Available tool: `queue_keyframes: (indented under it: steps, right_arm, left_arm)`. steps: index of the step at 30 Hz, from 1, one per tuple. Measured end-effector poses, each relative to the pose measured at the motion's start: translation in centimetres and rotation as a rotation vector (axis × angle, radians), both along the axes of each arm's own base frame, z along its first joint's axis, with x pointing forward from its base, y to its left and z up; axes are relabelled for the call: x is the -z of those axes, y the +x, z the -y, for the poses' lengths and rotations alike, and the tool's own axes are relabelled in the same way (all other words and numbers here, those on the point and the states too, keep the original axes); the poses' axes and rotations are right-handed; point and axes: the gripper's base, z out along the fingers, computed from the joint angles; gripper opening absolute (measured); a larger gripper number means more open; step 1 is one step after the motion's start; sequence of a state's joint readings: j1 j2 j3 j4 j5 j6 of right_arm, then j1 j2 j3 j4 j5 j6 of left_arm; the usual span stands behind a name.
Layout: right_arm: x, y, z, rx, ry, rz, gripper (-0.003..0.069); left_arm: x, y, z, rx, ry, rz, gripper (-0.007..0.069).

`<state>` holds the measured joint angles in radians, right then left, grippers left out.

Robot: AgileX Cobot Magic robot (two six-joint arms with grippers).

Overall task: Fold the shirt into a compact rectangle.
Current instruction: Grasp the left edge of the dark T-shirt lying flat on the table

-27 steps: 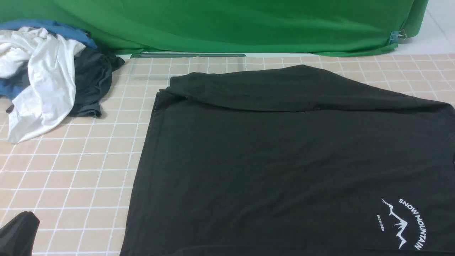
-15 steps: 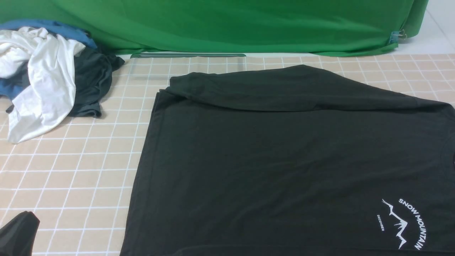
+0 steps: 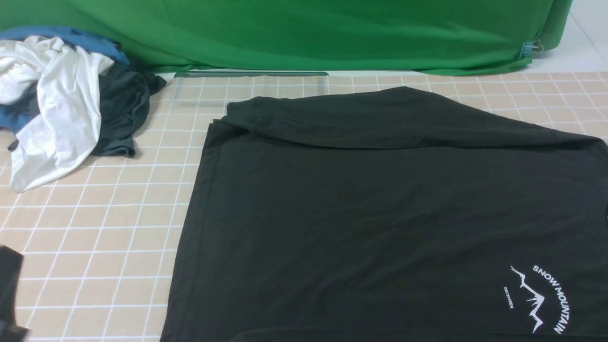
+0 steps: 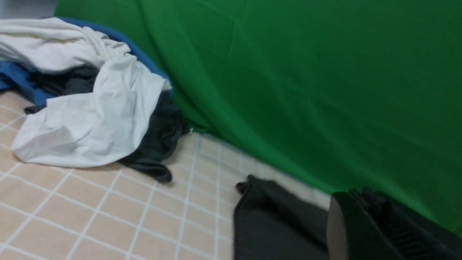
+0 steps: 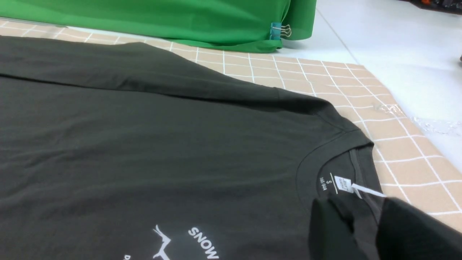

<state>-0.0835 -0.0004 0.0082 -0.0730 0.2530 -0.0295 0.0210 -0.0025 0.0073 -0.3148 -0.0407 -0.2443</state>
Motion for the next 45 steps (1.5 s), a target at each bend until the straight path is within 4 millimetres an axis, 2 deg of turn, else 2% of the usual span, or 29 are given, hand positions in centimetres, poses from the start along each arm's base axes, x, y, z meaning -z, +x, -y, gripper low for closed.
queue_keyframes:
  steps: [3, 5, 9, 10, 12, 14, 16, 20, 27, 29, 31, 32, 34, 35, 37, 38, 42, 43, 44, 45]
  right_arm:
    - [0.0, 0.0, 0.0, 0.0, 0.0, 0.003, 0.0243]
    - [-0.2, 0.0, -0.1, -0.003, 0.027, 0.029, 0.0242]
    - [-1.5, 0.2, -0.3, 0.001, 0.309, 0.187, 0.0241]
    - [-2.1, 0.1, -0.2, 0.006, 0.462, 0.266, 0.0241]
    - [-2.7, 0.1, -0.1, 0.008, 0.654, 0.357, 0.0241]
    - [-3.1, 0.0, 0.0, 0.006, 0.738, 0.401, 0.0241]
    - [-3.5, -0.1, 0.1, 0.0, 0.834, 0.454, 0.024]
    - [-3.6, -0.1, 0.2, -0.003, 0.862, 0.472, 0.024]
    - [-4.5, -0.4, 0.3, -0.033, 0.96, 0.554, 0.0237]
    - [-7.6, -1.1, -0.3, -0.094, 0.889, 0.515, 0.0198]
    - [-9.1, -1.5, -0.5, -0.115, 0.835, 0.488, 0.0167]
    - [-11.4, -2.1, -0.8, -0.142, 0.741, 0.44, 0.0105]
    - [-14.3, -2.6, -1.1, -0.174, 0.603, 0.344, 0.0047]
    - [-14.4, -2.6, -1.2, -0.178, 0.579, 0.313, 0.0045]
    - [-17.6, -2.0, -1.6, -0.218, 0.455, 0.128, 0.0036]
    - [-17.8, -1.7, -1.8, -0.228, 0.422, 0.057, 0.0036]
    - [-18.7, 0.8, -2.6, -0.275, 0.279, -0.324, 0.0036]
    - [-18.6, 1.1, -2.7, -0.276, 0.272, -0.35, 0.0036]
    - [-18.0, 2.0, -3.0, -0.29, 0.231, -0.477, 0.0036]
    - [-17.6, 2.3, -3.1, -0.294, 0.217, -0.523, 0.0036]
  left_arm:
    - [-0.6, -0.1, -0.3, -0.009, -0.15, 0.073, 0.0013]
    - [-0.9, -0.2, -0.5, -0.021, -0.179, 0.115, 0.0013]
    - [-1.4, -0.3, -0.6, -0.039, -0.159, 0.171, 0.0013]
    - [-1.6, -0.4, -0.7, -0.043, -0.159, 0.193, 0.0013]
    - [-2.0, -0.6, -0.8, -0.05, -0.18, 0.245, 0.0013]
    - [-2.4, -0.7, -1.0, -0.054, -0.212, 0.297, 0.0013]
    - [-3.5, -1.3, -1.3, -0.056, -0.276, 0.443, 0.0013]
    - [-4.5, -1.8, -1.2, -0.028, -0.3, 0.525, 0.0013]
    - [-11.7, -3.9, -0.2, 0.067, -0.231, 0.559, 0.0013]
    - [-14.5, -3.7, 0.1, 0.079, -0.228, 0.421, 0.0013]
    - [-15.2, -3.2, 0.2, 0.081, -0.227, 0.337, 0.0013]
    - [-15.9, -2.1, 0.3, 0.081, -0.217, 0.176, 0.0013]
    - [-16.2, -0.2, 0.6, 0.077, -0.166, -0.052, 0.0013]
    - [-16.2, 0.0, 0.6, 0.077, -0.153, -0.075, 0.0013]
    - [-15.4, 3.1, 1.0, 0.112, -0.078, -0.382, 0.0013]
    - [-15.1, 3.8, 1.1, 0.131, -0.064, -0.444, 0.0013]
    - [-11.6, 7.9, 2.1, 0.267, -0.037, -0.83, 0.0013]
    - [-11.5, 8.0, 2.2, 0.271, -0.043, -0.847, 0.0013]
    - [-10.1, 9.4, 2.4, 0.313, -0.037, -0.964, 0.0013]
    - [-9.6, 9.8, 2.4, 0.328, -0.032, -1.008, 0.0013]
